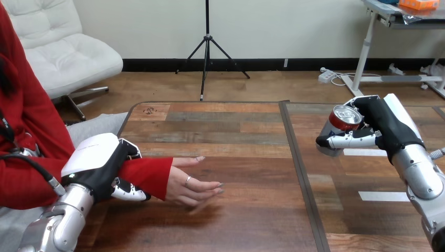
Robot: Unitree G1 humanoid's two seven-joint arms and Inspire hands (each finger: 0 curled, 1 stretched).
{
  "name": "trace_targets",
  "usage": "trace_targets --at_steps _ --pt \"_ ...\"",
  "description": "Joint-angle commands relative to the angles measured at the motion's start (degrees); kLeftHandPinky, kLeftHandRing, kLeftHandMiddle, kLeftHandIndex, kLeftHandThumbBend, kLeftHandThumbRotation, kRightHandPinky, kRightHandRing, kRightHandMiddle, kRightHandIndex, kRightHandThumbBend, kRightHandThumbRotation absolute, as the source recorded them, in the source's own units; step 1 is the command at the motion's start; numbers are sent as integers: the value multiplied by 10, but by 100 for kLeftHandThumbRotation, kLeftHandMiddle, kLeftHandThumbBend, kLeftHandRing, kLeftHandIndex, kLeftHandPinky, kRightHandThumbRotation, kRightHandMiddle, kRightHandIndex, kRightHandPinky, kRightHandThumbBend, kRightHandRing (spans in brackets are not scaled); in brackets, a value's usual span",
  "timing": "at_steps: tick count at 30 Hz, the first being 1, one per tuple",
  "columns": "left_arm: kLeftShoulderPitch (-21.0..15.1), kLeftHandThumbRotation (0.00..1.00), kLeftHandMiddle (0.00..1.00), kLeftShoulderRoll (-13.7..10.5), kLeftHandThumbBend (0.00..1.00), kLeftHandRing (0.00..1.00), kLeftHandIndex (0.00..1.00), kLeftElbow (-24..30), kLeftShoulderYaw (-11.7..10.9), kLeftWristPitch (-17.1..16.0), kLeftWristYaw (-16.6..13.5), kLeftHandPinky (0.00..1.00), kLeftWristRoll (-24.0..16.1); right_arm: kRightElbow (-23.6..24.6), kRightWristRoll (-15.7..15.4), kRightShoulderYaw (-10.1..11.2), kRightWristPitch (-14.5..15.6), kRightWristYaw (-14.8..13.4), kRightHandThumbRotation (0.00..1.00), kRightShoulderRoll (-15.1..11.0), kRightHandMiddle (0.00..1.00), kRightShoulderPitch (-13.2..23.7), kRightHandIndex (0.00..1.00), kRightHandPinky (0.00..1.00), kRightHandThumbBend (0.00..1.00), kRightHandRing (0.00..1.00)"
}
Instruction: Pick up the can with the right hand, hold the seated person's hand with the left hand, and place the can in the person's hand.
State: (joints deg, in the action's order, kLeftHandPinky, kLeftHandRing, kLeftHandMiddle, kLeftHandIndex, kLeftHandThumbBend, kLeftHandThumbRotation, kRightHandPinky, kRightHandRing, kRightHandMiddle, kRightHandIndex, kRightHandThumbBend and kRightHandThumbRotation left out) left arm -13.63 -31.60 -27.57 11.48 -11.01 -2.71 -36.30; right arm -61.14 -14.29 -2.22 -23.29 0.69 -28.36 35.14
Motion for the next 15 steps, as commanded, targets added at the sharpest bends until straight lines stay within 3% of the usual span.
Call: trace_targets --at_steps 1,15 --pt "-109 0 35 10 64 29 35 29 -21 -22 -13 24 27 9 4 4 -1 -9 0 5 44 64 46 37 83 40" --pt "-131 0 35 27 65 29 37 38 -11 -9 5 23 24 6 8 5 -4 -2 0 10 45 68 45 37 83 40"
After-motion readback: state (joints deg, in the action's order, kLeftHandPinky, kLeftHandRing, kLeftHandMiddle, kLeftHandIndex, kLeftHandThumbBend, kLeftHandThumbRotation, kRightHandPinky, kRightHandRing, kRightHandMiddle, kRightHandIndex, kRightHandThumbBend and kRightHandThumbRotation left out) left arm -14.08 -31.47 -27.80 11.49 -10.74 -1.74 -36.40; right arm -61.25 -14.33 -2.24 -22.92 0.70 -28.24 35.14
